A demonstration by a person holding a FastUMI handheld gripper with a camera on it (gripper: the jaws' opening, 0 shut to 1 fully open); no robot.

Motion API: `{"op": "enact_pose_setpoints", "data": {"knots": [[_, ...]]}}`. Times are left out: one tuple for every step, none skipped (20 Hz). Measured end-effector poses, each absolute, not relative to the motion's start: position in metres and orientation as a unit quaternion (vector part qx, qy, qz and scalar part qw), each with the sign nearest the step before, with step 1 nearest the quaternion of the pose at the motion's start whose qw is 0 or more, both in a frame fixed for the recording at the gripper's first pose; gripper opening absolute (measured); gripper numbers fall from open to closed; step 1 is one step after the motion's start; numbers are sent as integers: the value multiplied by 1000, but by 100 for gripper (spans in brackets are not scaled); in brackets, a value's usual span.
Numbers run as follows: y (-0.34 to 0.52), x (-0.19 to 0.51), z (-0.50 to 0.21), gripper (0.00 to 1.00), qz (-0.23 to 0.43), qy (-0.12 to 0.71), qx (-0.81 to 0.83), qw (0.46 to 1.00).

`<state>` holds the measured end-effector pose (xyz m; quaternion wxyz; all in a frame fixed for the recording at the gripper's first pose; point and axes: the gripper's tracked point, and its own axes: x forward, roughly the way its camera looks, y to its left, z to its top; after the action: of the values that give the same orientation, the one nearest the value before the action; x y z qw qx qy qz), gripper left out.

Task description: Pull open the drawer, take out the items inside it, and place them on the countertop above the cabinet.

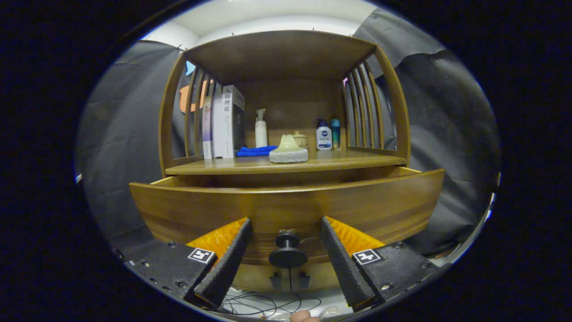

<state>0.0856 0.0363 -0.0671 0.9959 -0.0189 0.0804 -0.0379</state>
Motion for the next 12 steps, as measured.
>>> {"op": "enact_pose_setpoints", "data": {"knots": [[37,88,-67,98,-39,82,-17,996],[38,92,-67,98,-39,84,-16,996],[39,95,-67,98,-40,85,-15,995],[39,99,-67,98,-41,86,-13,995],[39,103,-66,98,-41,86,-13,995],[40,105,-65,98,-41,86,-13,995],[40,107,-66,98,-41,87,-14,995],[39,110,-66,98,-41,88,-14,995],[39,114,-66,98,-41,87,-14,995],[39,118,-65,98,-41,87,-14,995],[39,120,-65,98,-41,87,-14,995],[39,124,-65,98,-41,88,-14,995]]}}
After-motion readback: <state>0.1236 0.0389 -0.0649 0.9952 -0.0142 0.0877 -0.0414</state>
